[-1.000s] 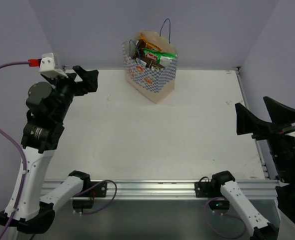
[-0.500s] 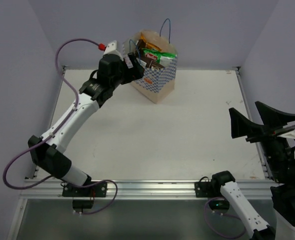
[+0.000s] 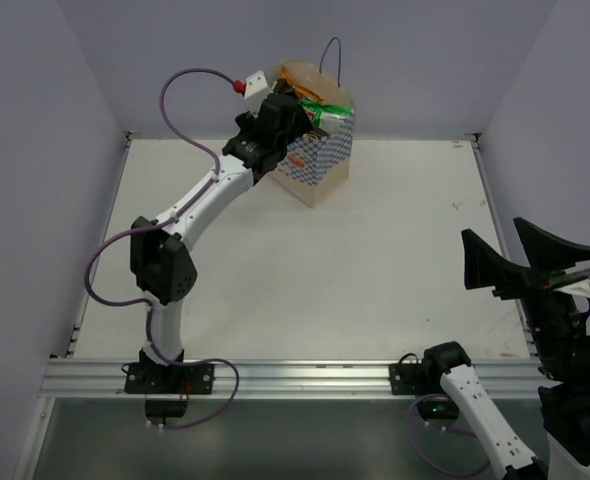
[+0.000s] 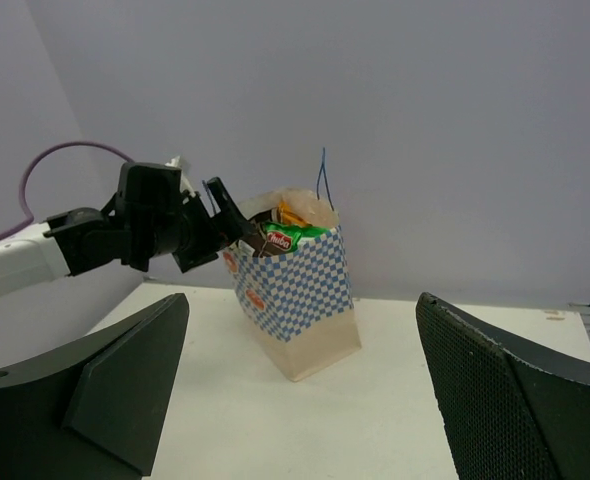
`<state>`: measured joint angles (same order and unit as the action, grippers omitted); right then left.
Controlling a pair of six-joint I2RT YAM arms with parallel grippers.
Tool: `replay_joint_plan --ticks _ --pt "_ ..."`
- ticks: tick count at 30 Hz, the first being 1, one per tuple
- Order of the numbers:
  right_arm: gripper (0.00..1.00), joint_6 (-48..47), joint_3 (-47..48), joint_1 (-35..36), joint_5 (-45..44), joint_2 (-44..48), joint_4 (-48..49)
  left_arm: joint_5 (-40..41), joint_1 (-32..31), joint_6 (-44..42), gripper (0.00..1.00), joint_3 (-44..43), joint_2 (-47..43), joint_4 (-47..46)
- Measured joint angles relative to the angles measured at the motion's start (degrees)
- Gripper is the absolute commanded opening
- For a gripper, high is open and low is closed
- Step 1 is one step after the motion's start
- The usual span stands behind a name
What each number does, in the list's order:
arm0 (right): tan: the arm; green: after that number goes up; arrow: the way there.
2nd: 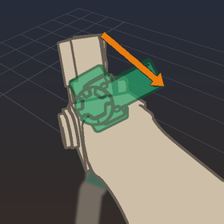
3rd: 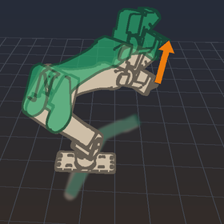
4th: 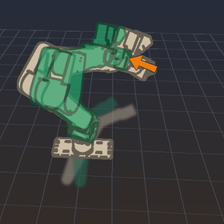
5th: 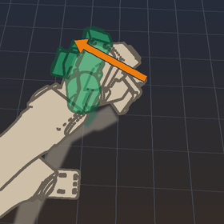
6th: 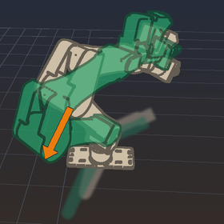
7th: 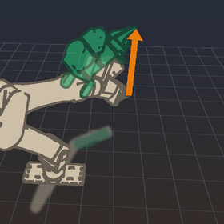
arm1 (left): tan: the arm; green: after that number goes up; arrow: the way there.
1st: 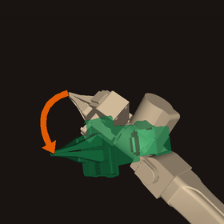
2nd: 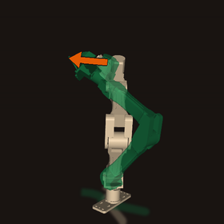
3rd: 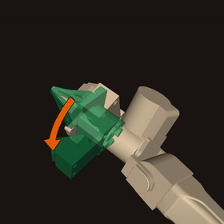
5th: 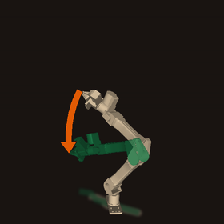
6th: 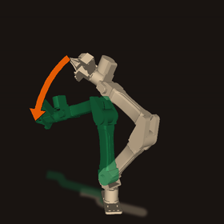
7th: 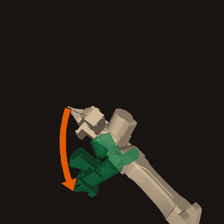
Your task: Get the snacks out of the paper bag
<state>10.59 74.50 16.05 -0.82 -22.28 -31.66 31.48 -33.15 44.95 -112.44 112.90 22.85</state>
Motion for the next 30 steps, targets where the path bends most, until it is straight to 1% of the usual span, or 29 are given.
replay_joint_plan --ticks 2,6,7,9,12,13,15,16,18,19,21,22,23,30 --pt "0.99 -0.5 -0.2 0.5 -1.0 0.4 0.0 1.8 0.0 0.0 0.98 -1.9 2.3 0.1" --pt "0.99 -1.6 -0.7 1.2 -2.7 1.1 0.0 4.9 0.0 -0.1 0.91 -3.2 4.8 0.8" --pt "0.99 -1.8 -0.8 1.3 -2.9 1.2 0.1 5.4 0.0 -0.1 0.85 -3.2 5.2 1.1" --pt "0.99 -2.3 -1.3 1.5 -3.4 1.4 0.2 6.3 0.1 0.0 0.79 -3.2 5.5 1.7" --pt "0.99 -2.8 -2.0 1.6 -4.3 1.6 0.2 7.0 0.3 0.0 0.65 -3.2 5.5 2.4" --pt "0.99 -3.0 -2.1 1.6 -4.4 1.6 0.2 7.1 0.5 -0.1 0.58 -3.2 5.5 2.4" --pt "0.99 -3.2 -2.4 1.7 -4.5 1.7 0.2 7.1 0.9 -0.3 0.49 -3.2 5.5 2.4" --pt "0.99 -3.3 -2.5 1.7 -4.6 1.7 0.2 7.2 1.2 -0.5 0.39 -3.2 5.5 2.5" --pt "0.99 -3.5 -2.6 1.9 -4.7 1.7 0.3 7.3 1.4 -0.9 0.3 -3.2 5.5 2.4" --pt "0.99 -3.6 -2.6 1.9 -4.7 1.7 0.3 7.3 1.5 -1.1 0.21 -3.2 5.5 2.4" --pt "0.99 -3.6 -2.6 1.9 -4.7 1.7 0.4 7.1 1.6 -1.5 0.11 -3.2 5.5 2.4" --pt "0.99 -3.6 -2.6 1.9 -4.7 1.7 0.4 7.1 1.7 -1.8 0.02 -3.2 5.5 2.5" --pt "0.99 -3.7 -2.6 2.0 -4.7 1.7 0.4 6.8 1.8 -2.0 0.0 -3.2 5.5 2.6" --pt "0.99 -4.3 -2.6 2.3 -4.6 1.7 0.4 4.8 3.2 -3.2 0.0 -2.8 4.9 3.2"
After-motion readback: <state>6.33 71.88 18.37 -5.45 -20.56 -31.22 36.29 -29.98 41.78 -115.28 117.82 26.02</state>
